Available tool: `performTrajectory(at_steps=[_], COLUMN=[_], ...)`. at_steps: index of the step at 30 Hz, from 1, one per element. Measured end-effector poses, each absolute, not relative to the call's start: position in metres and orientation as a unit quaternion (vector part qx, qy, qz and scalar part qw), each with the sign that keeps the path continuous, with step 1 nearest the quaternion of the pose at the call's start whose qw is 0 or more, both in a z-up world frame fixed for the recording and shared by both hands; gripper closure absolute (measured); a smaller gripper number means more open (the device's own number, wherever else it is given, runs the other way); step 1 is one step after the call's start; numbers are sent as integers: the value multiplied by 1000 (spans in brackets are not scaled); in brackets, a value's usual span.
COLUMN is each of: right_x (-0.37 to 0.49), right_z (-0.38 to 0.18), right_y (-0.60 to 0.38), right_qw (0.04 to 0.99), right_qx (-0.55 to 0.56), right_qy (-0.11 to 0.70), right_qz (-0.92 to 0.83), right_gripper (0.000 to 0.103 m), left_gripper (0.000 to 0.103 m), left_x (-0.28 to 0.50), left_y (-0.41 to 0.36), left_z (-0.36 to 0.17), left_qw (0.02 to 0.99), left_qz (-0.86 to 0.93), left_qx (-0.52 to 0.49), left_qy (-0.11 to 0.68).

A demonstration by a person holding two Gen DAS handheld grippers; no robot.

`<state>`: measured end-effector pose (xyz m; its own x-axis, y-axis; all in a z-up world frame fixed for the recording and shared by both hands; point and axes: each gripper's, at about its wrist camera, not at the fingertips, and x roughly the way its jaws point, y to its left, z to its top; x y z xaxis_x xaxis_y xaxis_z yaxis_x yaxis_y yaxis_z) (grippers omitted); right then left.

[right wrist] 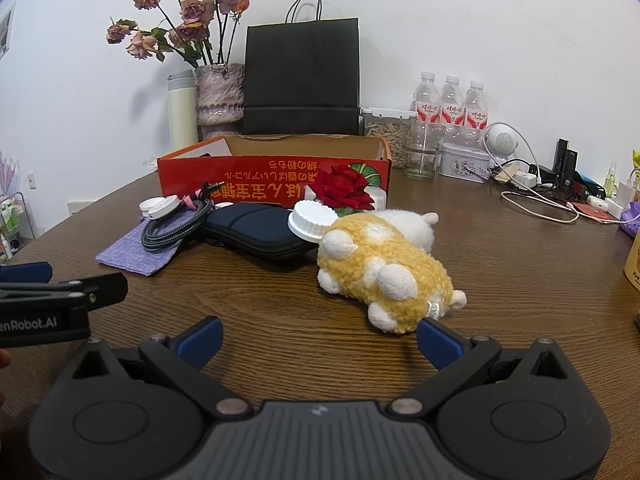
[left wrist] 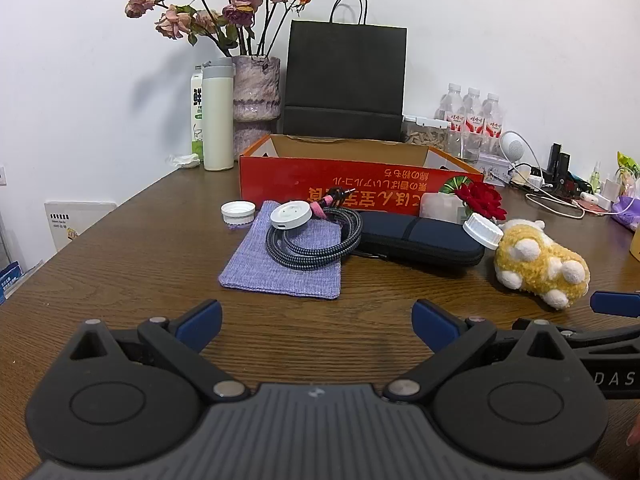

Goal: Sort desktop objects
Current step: 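Reach the left gripper toward the white round cap on the purple pouch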

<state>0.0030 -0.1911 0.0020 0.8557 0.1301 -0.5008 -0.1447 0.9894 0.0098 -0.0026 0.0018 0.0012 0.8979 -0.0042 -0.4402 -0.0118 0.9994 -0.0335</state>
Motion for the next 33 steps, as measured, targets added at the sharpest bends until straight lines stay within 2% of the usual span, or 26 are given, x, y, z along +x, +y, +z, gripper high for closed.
performTrajectory(at_steps=[14, 19, 25, 33], right_x=[3, 2, 18, 62], right_z=[1, 13, 34, 32], right_y=[-193, -198, -207, -215], right_qw=[963, 969, 977, 970], right_qx=[-14, -10, -18, -27], right_qy=[261, 236, 205, 236], right_qz=[72, 76, 63, 57], right_gripper=[0, 0, 0, 0], left_gripper=[0, 0, 0, 0], left_x=[-2, 1, 21, 66], left_y=[3, 4, 8, 17], left_z=[-1, 7, 30, 37], left_qw=[973, 975, 978, 974], left_qz=[0, -10, -17, -10], left_qx=[-20, -15, -14, -7], left_qy=[229, 222, 209, 225])
